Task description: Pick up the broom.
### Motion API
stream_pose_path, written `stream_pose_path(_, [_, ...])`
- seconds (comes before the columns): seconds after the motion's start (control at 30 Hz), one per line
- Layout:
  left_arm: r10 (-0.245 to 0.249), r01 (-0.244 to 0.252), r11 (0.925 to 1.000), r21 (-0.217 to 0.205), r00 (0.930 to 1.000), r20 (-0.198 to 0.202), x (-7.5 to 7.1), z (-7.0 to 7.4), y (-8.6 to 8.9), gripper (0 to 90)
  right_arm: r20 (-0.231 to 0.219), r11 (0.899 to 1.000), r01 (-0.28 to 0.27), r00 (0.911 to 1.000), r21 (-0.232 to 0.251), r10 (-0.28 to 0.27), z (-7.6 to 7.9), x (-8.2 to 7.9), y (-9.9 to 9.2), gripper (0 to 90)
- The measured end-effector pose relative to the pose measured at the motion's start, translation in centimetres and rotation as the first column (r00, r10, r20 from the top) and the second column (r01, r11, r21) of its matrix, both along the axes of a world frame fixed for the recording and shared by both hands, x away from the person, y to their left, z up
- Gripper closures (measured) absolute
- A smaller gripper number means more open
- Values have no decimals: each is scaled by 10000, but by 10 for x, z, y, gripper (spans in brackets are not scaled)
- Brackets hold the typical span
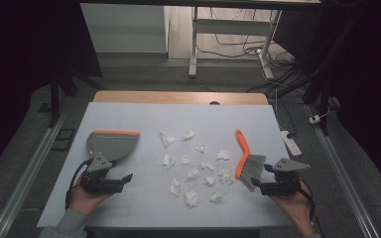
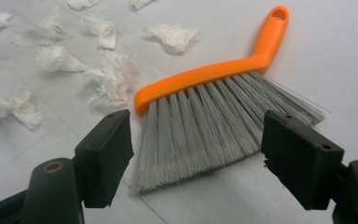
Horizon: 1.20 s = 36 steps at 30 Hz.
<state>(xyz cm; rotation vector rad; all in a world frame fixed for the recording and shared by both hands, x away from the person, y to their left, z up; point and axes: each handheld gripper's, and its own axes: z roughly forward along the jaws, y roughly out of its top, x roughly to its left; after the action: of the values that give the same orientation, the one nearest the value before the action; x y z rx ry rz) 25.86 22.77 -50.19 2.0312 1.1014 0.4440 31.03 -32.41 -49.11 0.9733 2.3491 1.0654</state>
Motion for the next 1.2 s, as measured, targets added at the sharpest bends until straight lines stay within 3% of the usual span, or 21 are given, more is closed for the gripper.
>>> stream_pose_path(0.93, [-120,119,9999,60,9998,178,-2,-2,-2,212,-217,9991,378,9990,-170,-381,4,1,2,276])
stream_pose_path(1.2, [-164,163,9998,65,9997,194,-1,-2,-3,210,-406,9964,758,9962,-386,-773,24,12,10,289])
